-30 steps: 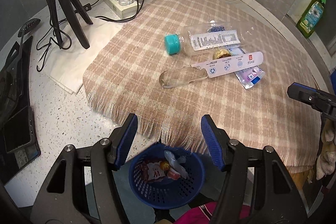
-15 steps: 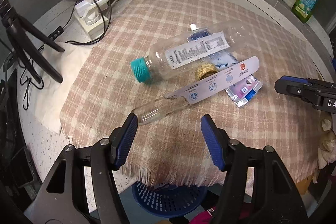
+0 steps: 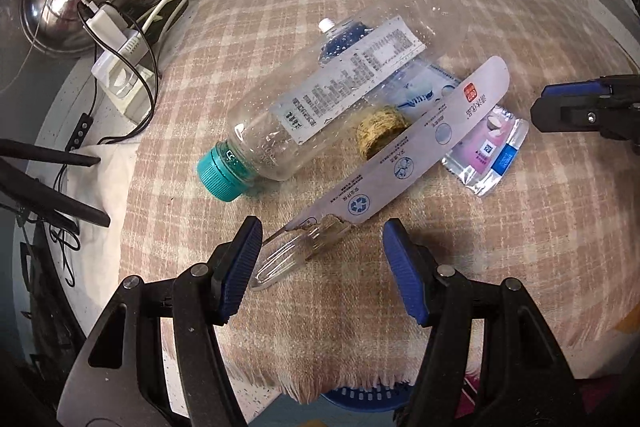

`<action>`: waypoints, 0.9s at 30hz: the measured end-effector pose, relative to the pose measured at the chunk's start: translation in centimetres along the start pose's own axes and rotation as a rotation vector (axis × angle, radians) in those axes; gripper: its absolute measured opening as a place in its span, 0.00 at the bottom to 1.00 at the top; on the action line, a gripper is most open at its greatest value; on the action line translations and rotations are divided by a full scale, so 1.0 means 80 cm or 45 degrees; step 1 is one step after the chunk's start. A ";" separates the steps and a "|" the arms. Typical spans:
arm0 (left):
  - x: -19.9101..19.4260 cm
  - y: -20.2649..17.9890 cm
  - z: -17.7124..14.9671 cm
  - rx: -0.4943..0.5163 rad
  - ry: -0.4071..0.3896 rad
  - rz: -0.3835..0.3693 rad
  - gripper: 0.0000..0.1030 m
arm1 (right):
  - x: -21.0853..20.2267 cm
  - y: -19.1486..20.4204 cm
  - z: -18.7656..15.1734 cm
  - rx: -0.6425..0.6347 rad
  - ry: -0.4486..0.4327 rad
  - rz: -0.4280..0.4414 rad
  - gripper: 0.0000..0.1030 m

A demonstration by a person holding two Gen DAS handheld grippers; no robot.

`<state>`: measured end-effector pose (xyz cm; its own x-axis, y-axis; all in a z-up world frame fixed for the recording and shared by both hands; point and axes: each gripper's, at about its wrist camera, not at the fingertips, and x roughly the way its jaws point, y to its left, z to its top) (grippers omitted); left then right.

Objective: Collect trash
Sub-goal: 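Grasp the clear plastic strip with the left gripper while the right grasps the blue-and-white pouch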

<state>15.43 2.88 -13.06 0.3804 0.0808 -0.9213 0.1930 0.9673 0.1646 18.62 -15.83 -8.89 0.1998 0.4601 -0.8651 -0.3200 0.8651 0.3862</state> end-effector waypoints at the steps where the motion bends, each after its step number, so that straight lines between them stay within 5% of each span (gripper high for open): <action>1: 0.002 -0.001 0.001 0.007 0.001 0.005 0.63 | 0.002 -0.001 0.000 0.002 0.006 0.006 0.47; 16: 0.028 0.003 0.017 0.041 0.017 -0.040 0.61 | 0.023 -0.003 0.013 -0.006 0.062 0.044 0.47; 18: 0.029 0.007 0.017 0.025 0.018 -0.070 0.54 | 0.023 -0.005 0.013 -0.005 0.065 0.049 0.47; 19: 0.029 0.008 0.017 0.016 0.021 -0.083 0.40 | 0.023 -0.006 0.013 -0.005 0.067 0.051 0.47; 21: 0.029 0.011 0.017 -0.004 0.030 -0.117 0.29 | 0.024 -0.007 0.013 -0.003 0.071 0.052 0.47; 27: 0.028 0.007 0.014 -0.005 0.023 -0.123 0.18 | 0.029 -0.008 0.013 0.005 0.087 0.076 0.42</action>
<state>17.44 3.35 -14.61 0.3441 -0.0084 -0.9389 0.2243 0.9717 0.0735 20.26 -15.11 -10.83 0.1168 0.4960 -0.8604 -0.3258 0.8375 0.4386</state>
